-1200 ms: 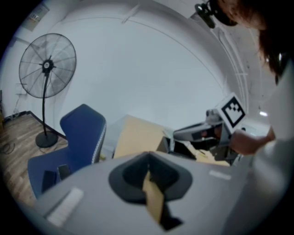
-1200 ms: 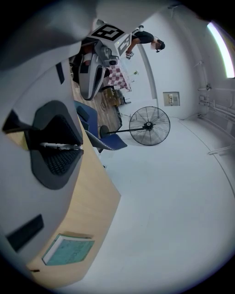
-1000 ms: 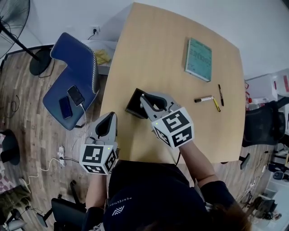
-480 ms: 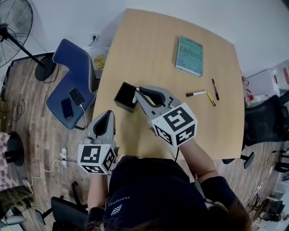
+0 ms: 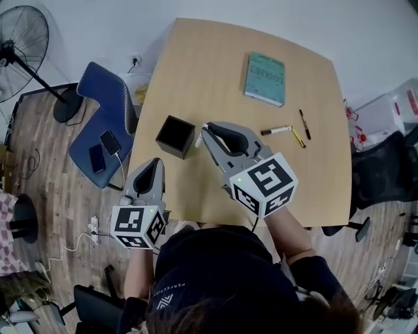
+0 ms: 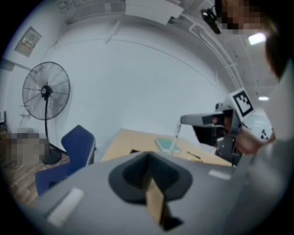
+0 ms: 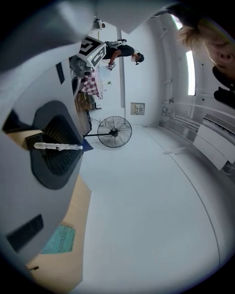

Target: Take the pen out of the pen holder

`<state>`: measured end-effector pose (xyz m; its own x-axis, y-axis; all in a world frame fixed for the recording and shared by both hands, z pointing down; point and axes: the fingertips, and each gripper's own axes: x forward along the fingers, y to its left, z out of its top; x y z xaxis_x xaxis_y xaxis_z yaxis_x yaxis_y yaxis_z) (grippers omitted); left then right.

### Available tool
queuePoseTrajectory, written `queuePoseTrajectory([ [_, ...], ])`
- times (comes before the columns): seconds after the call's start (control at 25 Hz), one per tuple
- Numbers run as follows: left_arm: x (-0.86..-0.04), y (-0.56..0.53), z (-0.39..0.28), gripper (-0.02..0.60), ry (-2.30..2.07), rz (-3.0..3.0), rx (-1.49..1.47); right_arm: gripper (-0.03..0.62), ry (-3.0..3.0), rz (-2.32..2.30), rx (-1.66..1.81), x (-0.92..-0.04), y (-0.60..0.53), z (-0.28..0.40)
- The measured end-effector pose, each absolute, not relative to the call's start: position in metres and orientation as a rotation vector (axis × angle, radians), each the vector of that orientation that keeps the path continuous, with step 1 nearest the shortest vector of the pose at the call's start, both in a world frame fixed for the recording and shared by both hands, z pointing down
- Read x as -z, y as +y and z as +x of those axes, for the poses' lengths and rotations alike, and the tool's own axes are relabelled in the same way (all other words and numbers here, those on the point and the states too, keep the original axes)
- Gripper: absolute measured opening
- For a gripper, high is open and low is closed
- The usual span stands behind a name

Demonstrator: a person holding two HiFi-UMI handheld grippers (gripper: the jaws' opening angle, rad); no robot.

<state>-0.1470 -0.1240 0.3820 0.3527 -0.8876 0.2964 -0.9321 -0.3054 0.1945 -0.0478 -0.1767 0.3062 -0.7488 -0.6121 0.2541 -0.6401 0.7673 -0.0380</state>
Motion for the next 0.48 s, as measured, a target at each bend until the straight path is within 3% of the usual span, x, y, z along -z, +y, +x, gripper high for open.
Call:
queuePoseTrajectory([
  [0.48, -0.385, -0.127, -0.129, 0.006, -1.558, 2.331, -0.235, 0.032, -2.639, 1.133, -0.312, -0.345, -0.163, 0.008],
])
